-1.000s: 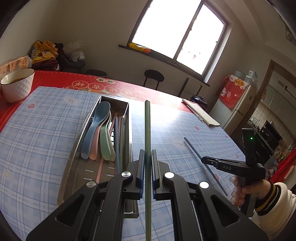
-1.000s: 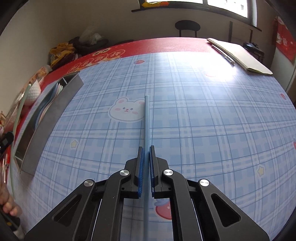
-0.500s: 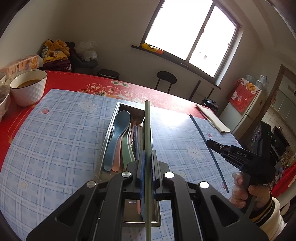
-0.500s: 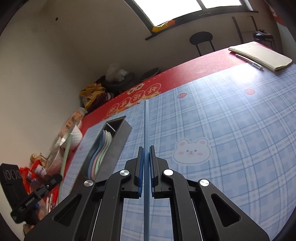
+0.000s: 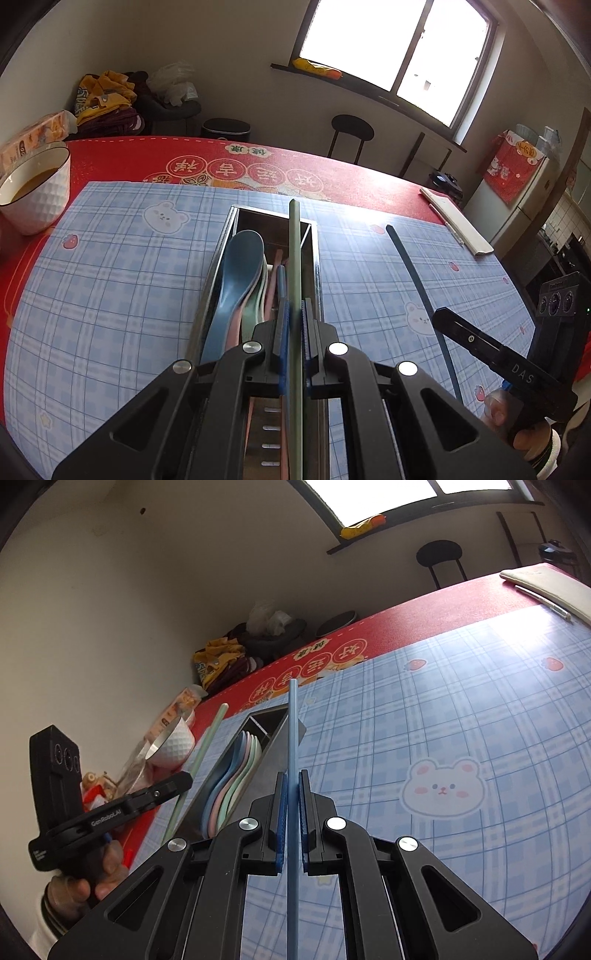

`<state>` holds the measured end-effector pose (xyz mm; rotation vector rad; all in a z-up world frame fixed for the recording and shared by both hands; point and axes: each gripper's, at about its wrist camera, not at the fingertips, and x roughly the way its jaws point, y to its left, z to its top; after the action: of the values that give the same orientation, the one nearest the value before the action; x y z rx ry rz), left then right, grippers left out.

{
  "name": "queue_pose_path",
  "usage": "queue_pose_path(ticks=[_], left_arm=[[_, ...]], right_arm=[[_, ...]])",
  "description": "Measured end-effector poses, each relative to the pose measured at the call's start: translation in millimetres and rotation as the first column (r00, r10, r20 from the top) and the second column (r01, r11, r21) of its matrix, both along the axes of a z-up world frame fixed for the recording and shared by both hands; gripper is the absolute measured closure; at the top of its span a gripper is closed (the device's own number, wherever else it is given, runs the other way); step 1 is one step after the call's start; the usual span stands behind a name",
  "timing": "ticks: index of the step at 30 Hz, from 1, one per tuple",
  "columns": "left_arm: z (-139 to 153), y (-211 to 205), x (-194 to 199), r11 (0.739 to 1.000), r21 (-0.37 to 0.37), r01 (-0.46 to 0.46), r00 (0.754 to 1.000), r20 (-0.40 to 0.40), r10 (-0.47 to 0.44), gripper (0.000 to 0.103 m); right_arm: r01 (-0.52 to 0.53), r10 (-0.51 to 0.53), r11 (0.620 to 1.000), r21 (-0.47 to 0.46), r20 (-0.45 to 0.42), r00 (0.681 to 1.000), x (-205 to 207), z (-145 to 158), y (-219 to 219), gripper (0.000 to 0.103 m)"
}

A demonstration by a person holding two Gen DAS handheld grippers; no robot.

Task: Organize utensils
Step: 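Lower the green chopstick into the steel caddy and open the left gripper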

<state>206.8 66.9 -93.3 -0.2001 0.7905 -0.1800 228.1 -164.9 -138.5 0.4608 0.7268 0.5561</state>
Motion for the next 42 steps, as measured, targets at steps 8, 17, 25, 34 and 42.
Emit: queue_pose_path(ticks=[8, 17, 25, 34, 42], left_arm=[[-20, -5, 19, 0.998, 0.06, 0.003, 0.996, -0.092, 0.002, 0.096], [-27, -16, 16, 0.99, 0.139, 0.015, 0.991, -0.131, 0.004, 0.096], [-35, -17, 10, 0.991, 0.129, 0.021, 0.987, -0.158, -0.001, 0.096], [-11, -21, -22, 0.973, 0.22, 0.066, 0.997, 0.028, -0.074, 0.072], [-10, 21, -46, 0.991, 0.133, 0.024, 0.982, 0.18, -0.048, 0.036]], right_arm=[[-0.017, 0.017, 1.0, 0.003, -0.007, 1.0, -3, -3, 5, 0.097], [0.004, -0.003, 0.999, 0.033, -0.03, 1.0, -4, -5, -1, 0.097], [0.042, -0.042, 0.999, 0.011, -0.012, 0.999, -7, -3, -8, 0.097], [0.078, -0.078, 0.997, 0.001, -0.051, 0.996, 0, -14, -10, 0.097], [0.049, -0.046, 0.999, 0.023, -0.088, 0.995, 5, -21, -9, 0.097]])
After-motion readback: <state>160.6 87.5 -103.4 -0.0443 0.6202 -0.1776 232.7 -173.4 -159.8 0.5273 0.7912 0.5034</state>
